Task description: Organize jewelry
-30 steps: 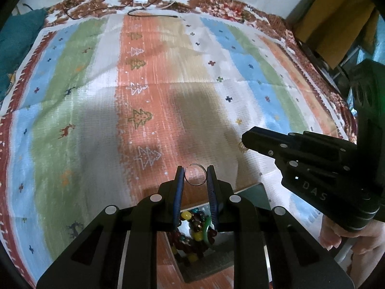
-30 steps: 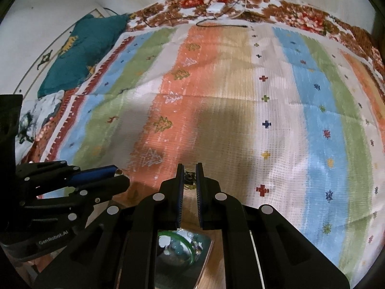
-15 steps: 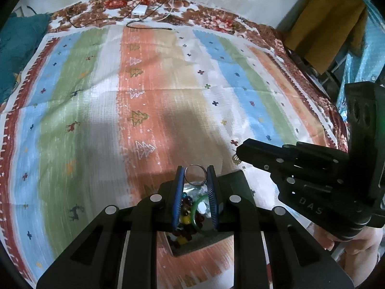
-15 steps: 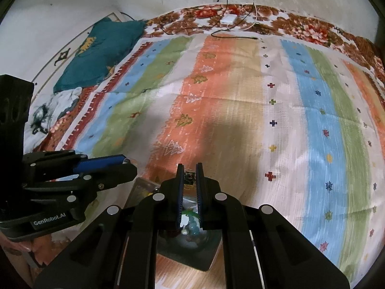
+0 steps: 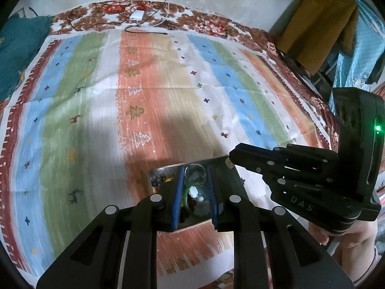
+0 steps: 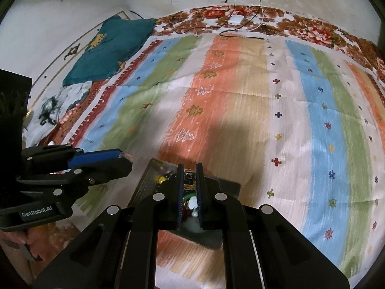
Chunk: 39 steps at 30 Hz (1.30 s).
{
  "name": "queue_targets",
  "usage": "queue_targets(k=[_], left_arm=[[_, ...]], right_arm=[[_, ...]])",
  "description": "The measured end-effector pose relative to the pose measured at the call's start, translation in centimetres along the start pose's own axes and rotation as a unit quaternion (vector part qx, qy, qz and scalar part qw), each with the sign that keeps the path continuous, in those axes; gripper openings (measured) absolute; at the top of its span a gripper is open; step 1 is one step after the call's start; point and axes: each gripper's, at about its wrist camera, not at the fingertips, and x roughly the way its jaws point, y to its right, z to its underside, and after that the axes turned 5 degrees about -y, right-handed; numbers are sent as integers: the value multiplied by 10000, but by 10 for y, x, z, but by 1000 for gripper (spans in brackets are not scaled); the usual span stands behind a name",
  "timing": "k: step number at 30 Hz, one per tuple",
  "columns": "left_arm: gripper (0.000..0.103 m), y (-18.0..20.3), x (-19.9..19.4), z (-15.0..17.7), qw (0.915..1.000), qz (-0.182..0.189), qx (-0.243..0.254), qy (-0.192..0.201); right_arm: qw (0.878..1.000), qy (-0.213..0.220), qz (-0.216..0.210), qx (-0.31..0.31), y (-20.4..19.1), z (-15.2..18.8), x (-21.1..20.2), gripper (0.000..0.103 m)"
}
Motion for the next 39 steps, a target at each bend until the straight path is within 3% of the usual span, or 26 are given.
queue_targets(k=[13,15,17,21,30,37,39], left_arm=[[19,-2,1,8,9999,19,-145,-45],[23,-4,-1,9,9998,33,-186,-30],[28,-6,-2,9,9997,59,-230,-15],[32,-9,-5,14,9996,79,-288,-7],[56,-6,-10,29,9997,72,-223,-25],[86,2,-17,43,9999,-48,-6,110],[90,3,-18,46,9998,-82,31,166]], right_arm=[[9997,-122,-183,101,-2,14,1,11],[9998,-115,-133,133,0,17,-1,19],[9998,-83,-143,141,1,19,-4,34],[9999,36,-71,88,0,23,-12,37],[9994,199,-222,156,6,34,-27,53],[9992,346,-189,117,9,46,-39,71],[9991,371,-209,68,8,49,-41,75]])
